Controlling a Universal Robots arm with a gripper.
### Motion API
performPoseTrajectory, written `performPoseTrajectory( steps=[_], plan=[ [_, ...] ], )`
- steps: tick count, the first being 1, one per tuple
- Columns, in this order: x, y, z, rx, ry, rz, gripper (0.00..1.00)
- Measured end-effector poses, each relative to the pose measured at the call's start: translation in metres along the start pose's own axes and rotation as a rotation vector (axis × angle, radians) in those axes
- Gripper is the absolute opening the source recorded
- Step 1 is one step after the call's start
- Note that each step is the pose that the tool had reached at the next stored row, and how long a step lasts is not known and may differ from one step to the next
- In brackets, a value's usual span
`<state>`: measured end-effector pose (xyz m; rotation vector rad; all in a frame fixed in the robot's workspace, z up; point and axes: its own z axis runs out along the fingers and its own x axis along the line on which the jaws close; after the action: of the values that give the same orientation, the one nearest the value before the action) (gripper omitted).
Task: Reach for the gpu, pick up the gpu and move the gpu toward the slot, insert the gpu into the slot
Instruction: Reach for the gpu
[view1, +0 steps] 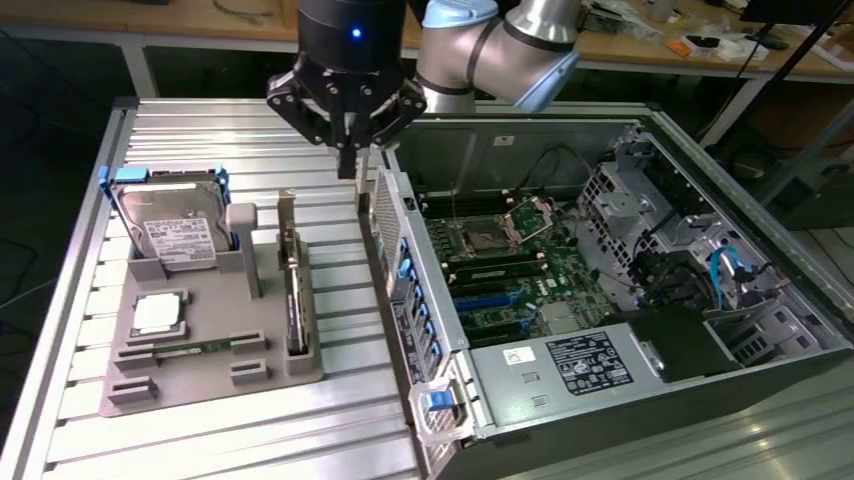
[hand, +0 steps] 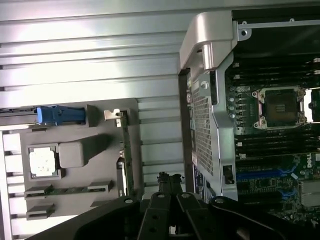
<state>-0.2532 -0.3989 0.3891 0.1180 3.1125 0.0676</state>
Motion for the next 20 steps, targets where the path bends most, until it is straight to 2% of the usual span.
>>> performPoseTrajectory(
  steps=[7, 9, 12, 15, 20],
  plan=[
    [0.022, -0.0017, 0.0009, 0.0001, 0.0001, 0.0, 0.11],
    [0.035, -0.0028, 0.0014, 0.0, 0.0, 0.0, 0.11],
    [0.047, -0.0036, 0.0019, 0.0, 0.0001, 0.0, 0.11],
    [0.052, -0.0041, 0.0031, -0.0001, 0.0003, 0.0, 0.11],
    [0.054, -0.0043, 0.0034, -0.0001, 0.0008, 0.0, 0.11]
  ],
)
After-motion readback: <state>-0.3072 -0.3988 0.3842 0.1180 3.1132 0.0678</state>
